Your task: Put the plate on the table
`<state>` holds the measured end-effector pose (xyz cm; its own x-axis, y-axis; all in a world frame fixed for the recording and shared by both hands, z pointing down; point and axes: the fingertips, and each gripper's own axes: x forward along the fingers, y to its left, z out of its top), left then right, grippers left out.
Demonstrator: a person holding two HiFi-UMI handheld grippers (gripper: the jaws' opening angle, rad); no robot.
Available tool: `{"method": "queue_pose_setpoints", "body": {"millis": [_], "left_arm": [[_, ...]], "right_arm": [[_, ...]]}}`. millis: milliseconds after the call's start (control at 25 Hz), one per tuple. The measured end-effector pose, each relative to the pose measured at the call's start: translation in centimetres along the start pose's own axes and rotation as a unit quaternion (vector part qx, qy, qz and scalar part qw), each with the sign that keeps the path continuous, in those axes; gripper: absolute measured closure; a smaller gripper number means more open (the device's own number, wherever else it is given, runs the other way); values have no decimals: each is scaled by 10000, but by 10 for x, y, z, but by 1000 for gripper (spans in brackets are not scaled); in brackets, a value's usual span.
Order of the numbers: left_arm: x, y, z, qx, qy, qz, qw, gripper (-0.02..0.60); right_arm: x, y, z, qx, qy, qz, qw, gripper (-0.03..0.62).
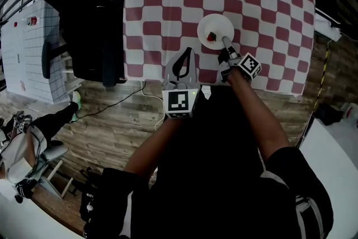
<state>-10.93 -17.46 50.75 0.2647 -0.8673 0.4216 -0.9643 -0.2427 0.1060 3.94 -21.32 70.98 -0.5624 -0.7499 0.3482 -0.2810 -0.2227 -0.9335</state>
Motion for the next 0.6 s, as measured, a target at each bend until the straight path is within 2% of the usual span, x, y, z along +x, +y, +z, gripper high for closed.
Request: {"method": "queue_pose_setpoints", "body": {"millis": [600], "left_arm": [[3,24,0,-147,-19,-200,9997,571]], "right_arm": [[7,-21,-12,18,-156,-697,9974,573]]}}
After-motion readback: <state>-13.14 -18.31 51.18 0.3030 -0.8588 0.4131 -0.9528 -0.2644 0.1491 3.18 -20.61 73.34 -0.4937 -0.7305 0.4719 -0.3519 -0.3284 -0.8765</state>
